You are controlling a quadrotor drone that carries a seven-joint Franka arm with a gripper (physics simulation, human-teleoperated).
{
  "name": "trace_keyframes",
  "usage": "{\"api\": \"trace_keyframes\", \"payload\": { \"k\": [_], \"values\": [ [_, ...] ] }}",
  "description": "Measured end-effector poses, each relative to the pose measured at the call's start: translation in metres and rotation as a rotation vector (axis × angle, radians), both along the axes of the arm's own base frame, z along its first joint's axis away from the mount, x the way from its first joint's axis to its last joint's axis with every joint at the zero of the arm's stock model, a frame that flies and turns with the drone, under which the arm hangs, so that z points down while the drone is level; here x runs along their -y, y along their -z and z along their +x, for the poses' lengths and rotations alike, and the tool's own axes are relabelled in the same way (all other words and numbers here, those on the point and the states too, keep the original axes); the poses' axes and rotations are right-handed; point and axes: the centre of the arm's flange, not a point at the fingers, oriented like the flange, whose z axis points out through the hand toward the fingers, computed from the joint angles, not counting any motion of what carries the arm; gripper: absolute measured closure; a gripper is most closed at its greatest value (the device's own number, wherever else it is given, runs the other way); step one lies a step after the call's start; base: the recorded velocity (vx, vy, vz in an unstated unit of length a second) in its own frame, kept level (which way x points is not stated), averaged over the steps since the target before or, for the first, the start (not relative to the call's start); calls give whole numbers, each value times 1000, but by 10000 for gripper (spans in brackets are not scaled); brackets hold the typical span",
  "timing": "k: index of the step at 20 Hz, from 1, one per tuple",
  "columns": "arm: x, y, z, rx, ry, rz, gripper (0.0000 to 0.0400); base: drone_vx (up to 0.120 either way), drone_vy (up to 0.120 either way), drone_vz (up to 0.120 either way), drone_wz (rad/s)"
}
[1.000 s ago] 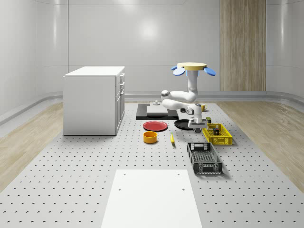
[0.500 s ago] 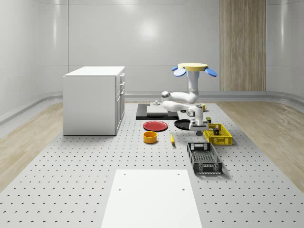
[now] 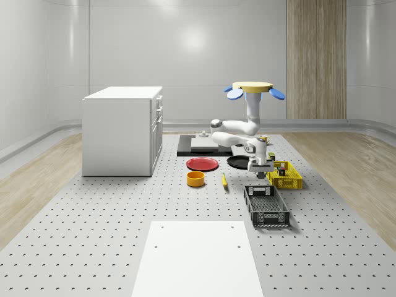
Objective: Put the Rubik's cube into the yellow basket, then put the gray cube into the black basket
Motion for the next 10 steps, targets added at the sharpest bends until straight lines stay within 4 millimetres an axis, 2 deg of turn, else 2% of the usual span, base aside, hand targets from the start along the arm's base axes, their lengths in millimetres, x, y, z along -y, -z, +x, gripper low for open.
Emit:
{"api": "trace_keyframes", "payload": {
  "k": [6,9,10],
  "values": [
    [0,0,0,0,0,0,150,120,0,0,0],
    [0,0,0,0,0,0,150,120,-93,0,0],
    [0,0,0,0,0,0,150,120,0,0,0]
  ]
}}
